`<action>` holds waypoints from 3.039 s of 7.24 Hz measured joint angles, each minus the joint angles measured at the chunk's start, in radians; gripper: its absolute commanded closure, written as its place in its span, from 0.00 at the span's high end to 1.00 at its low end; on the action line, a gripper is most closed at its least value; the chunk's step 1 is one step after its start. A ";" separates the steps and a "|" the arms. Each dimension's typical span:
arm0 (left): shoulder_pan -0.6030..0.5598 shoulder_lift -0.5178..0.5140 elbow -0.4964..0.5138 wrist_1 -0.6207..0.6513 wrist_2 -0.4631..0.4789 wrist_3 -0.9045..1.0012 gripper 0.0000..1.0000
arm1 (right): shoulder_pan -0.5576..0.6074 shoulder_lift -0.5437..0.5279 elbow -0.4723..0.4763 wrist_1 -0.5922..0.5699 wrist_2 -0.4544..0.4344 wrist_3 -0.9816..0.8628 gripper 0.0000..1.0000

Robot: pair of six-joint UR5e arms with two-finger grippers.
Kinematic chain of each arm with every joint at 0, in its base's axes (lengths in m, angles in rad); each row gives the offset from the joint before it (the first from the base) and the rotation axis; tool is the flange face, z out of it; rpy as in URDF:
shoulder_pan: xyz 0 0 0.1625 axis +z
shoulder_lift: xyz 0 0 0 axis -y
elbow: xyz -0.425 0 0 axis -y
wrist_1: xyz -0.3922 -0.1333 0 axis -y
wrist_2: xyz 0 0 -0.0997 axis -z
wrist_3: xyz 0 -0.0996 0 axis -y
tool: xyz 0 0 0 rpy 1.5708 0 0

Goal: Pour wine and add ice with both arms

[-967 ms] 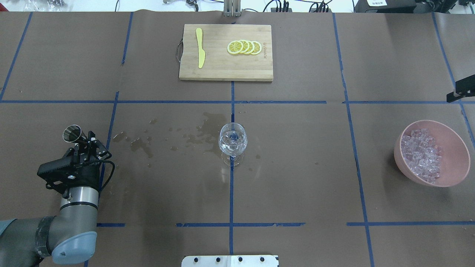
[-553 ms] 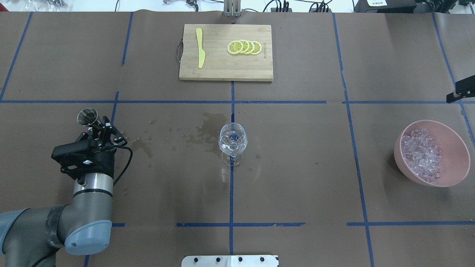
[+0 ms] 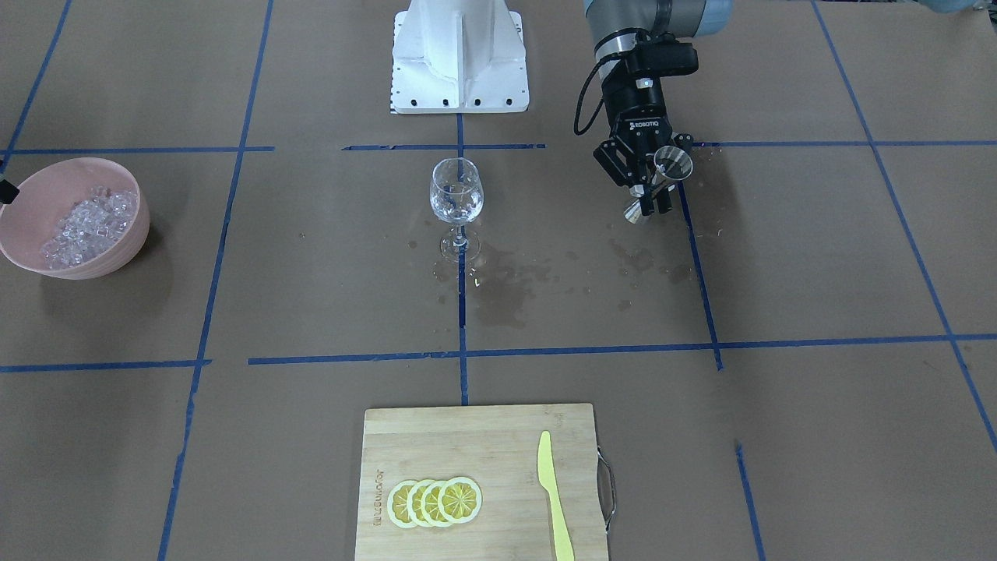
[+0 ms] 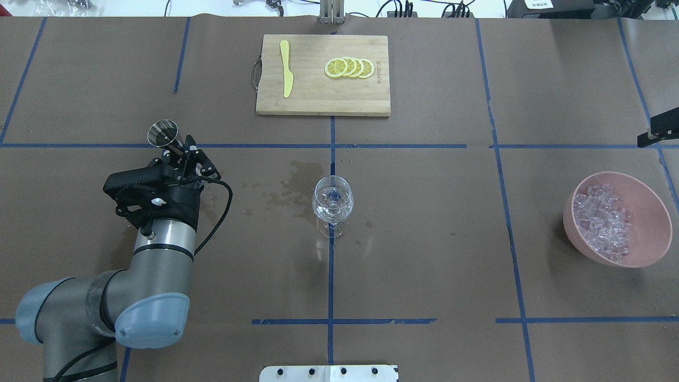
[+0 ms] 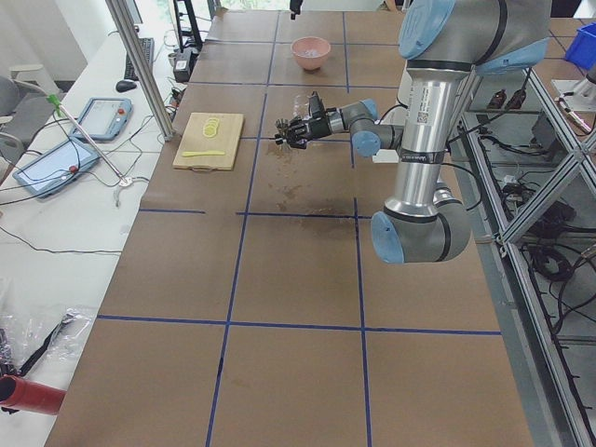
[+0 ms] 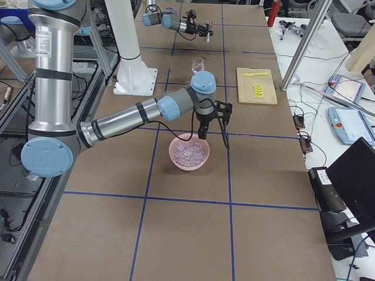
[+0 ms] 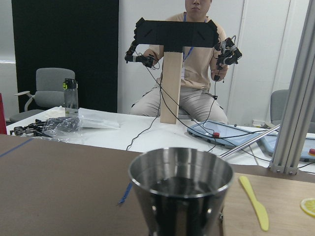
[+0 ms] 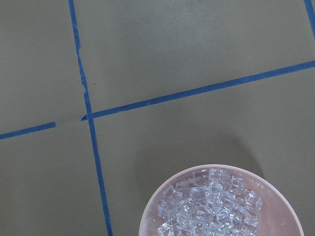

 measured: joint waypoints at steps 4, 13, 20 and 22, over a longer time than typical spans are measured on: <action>-0.049 -0.007 0.008 -0.205 -0.044 0.328 0.00 | 0.000 0.008 0.000 0.000 -0.003 0.000 1.00; -0.031 -0.186 0.110 -0.297 -0.163 0.670 0.00 | 0.000 0.009 0.014 0.000 -0.025 -0.003 1.00; 0.028 -0.232 0.206 -0.437 -0.159 0.858 0.00 | 0.000 0.009 0.015 0.000 -0.028 -0.003 1.00; 0.032 -0.250 0.209 -0.446 -0.158 0.926 0.00 | 0.000 0.009 0.014 -0.001 -0.028 -0.003 1.00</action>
